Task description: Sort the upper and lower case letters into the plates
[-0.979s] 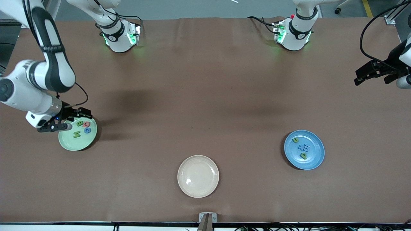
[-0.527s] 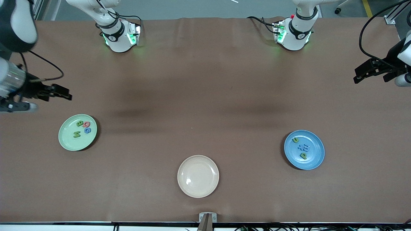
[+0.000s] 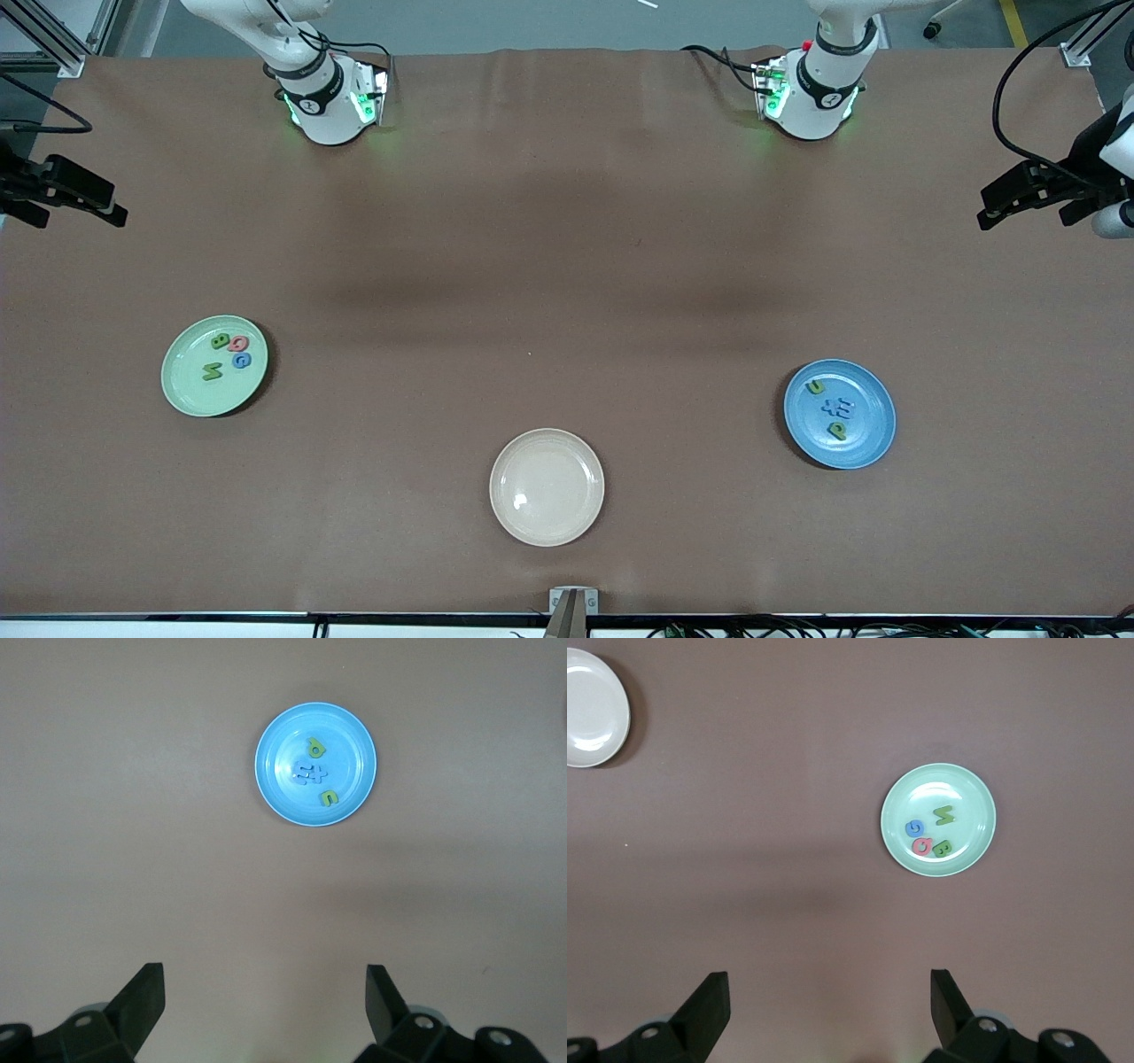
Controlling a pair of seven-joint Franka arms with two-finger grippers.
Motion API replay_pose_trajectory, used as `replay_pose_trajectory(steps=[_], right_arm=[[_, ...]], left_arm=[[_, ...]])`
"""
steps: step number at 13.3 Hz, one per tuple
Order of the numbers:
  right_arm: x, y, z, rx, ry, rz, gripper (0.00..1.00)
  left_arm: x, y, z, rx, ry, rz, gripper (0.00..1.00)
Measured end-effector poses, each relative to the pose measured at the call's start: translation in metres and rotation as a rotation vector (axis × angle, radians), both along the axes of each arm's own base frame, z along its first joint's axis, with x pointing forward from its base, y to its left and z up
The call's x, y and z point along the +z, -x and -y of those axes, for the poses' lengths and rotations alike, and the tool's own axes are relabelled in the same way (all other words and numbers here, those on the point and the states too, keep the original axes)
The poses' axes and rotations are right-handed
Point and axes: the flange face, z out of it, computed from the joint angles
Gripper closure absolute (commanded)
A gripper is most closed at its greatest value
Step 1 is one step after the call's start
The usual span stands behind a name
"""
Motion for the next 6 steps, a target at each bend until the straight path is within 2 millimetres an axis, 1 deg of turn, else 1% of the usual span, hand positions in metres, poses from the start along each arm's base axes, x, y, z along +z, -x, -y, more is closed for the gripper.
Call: replay_pose_trajectory(steps=[3,6], right_arm=[[0.0045,-0.0021,0.0061,-0.01,0.032,0.011,0.0],[0.0103,-0.0023,0.0068,-0.012,0.034,0.024,0.0]], left_arm=[[0.0028,-0.0002,-0.0008,0.002,0.0,0.006,0.0],[0.0048,-0.0002,-0.0022,0.005,0.0,0.011,0.0]])
